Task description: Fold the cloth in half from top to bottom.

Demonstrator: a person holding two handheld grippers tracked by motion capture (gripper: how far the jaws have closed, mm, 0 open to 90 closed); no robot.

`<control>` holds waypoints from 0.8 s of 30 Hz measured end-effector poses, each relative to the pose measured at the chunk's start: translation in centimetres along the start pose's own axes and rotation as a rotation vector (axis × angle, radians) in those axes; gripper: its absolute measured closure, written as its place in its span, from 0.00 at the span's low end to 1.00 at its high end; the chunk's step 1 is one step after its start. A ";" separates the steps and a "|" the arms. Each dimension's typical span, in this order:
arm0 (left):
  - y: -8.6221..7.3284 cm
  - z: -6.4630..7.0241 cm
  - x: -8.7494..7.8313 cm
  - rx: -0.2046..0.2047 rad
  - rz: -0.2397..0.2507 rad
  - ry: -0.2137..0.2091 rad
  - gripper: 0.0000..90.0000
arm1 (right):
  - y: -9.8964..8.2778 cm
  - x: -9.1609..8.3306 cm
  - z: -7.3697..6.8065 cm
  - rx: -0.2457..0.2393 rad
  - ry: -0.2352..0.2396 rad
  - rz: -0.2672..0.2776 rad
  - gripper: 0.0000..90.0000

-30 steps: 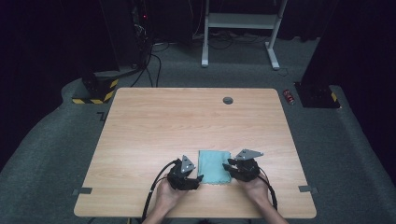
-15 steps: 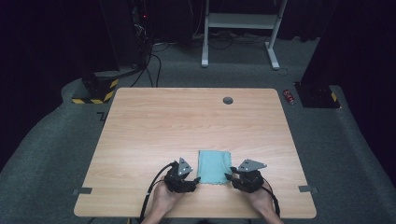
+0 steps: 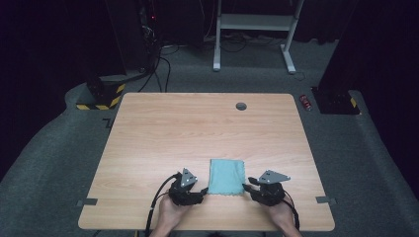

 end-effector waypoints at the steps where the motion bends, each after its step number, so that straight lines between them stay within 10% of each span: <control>1: 0.0 -0.3 -0.2 -0.007 0.008 0.007 0.41 | -0.1 -0.3 0.2 0.007 -0.004 0.010 0.69; 24: -1.4 -6.9 -2.8 -0.221 0.047 0.150 0.41 | -2.3 -4.4 5.3 0.200 -0.158 0.062 0.63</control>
Point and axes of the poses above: each handheld gripper's, and its own axes: x roughly forward along the jaws, y roughly out of its top, z roughly to its right, the point moved 1 cm from there along x, roughly forward along the jaws, and after that the axes turned 7 degrees about y, right-handed, at the moved point
